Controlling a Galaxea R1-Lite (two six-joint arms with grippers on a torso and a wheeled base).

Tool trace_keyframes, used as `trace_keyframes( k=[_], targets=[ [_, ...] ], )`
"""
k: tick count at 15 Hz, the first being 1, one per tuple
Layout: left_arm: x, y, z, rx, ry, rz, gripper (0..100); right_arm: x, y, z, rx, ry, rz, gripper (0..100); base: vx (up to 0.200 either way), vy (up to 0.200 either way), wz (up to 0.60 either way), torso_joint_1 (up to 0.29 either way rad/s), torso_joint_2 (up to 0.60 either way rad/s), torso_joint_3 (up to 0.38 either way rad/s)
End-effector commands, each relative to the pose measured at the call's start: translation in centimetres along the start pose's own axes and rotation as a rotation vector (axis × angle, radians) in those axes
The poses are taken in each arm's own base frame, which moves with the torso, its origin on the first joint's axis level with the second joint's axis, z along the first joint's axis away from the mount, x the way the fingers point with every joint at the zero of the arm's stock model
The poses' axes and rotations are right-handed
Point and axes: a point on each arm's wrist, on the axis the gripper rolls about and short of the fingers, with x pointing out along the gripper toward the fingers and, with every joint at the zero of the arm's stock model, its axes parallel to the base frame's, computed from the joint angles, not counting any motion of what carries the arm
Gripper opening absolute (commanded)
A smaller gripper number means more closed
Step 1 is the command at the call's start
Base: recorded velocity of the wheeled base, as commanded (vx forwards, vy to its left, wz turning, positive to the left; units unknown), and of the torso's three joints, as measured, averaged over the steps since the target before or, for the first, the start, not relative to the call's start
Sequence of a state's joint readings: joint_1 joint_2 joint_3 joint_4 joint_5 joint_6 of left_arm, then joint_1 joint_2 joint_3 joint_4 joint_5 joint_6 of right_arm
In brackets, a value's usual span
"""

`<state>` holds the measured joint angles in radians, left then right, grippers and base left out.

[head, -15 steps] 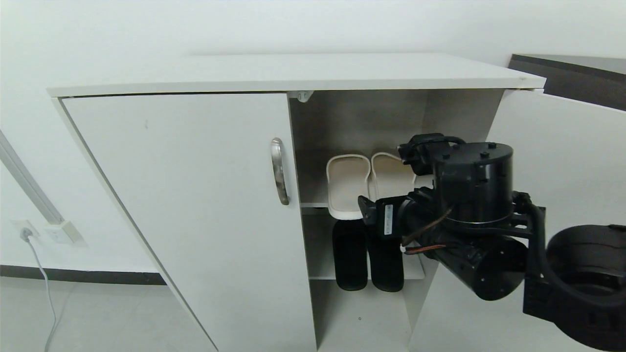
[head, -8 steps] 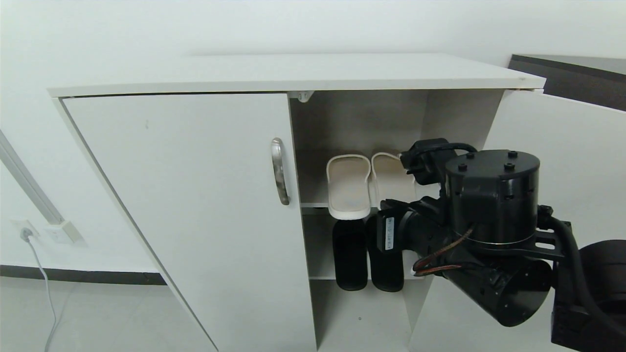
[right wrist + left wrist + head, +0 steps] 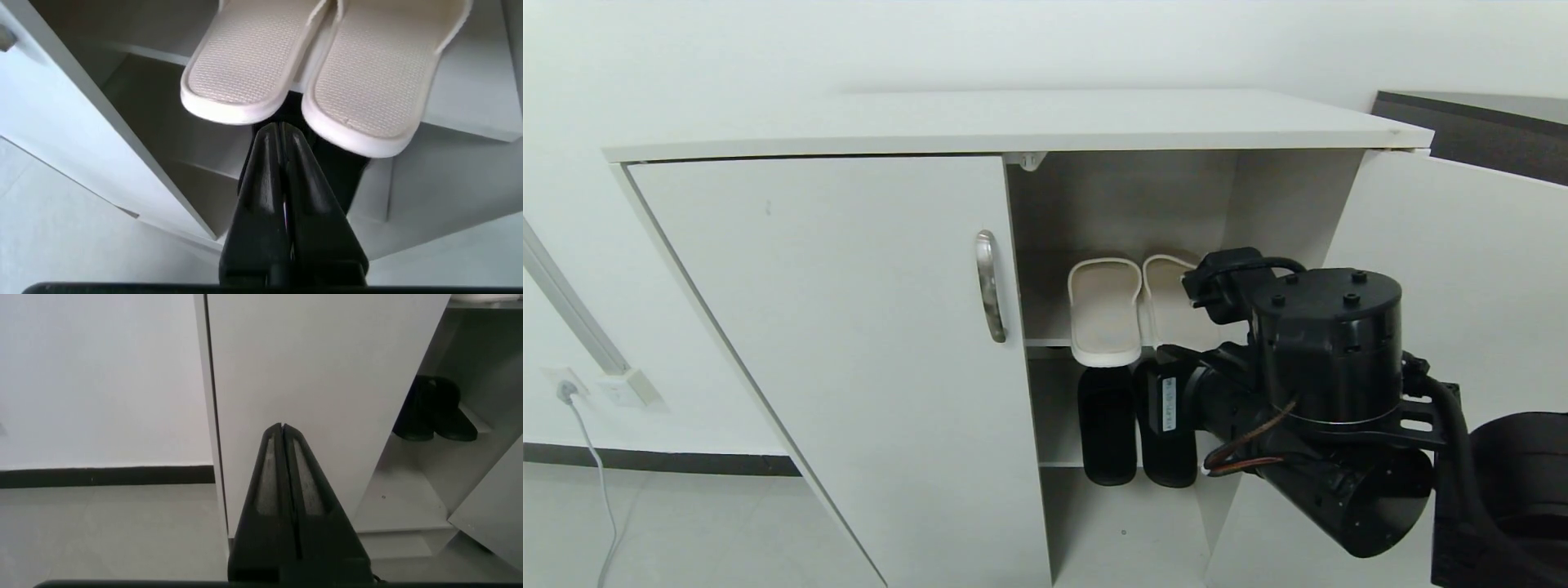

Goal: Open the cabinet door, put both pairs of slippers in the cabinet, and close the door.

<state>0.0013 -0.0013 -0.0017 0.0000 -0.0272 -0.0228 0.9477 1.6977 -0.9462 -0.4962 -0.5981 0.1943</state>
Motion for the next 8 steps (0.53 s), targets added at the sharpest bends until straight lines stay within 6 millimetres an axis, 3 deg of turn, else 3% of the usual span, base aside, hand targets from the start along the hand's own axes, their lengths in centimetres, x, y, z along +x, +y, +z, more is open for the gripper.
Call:
trace_keyframes(
  k=[1, 8],
  targets=[
    [0.01, 0.00, 0.00, 0.000, 0.001, 0.000, 0, 0.22, 0.11, -0.25, -0.004, 0.007, -0.001, 0, 0.000, 0.000, 0.00, 0.000, 0.00, 0.000],
    [0.01, 0.00, 0.00, 0.000, 0.001, 0.000, 0, 0.35, 0.16, -0.51, -0.009, 0.014, -0.003, 0, -0.200, 0.000, 0.00, 0.002, 0.00, 0.002]
  ],
)
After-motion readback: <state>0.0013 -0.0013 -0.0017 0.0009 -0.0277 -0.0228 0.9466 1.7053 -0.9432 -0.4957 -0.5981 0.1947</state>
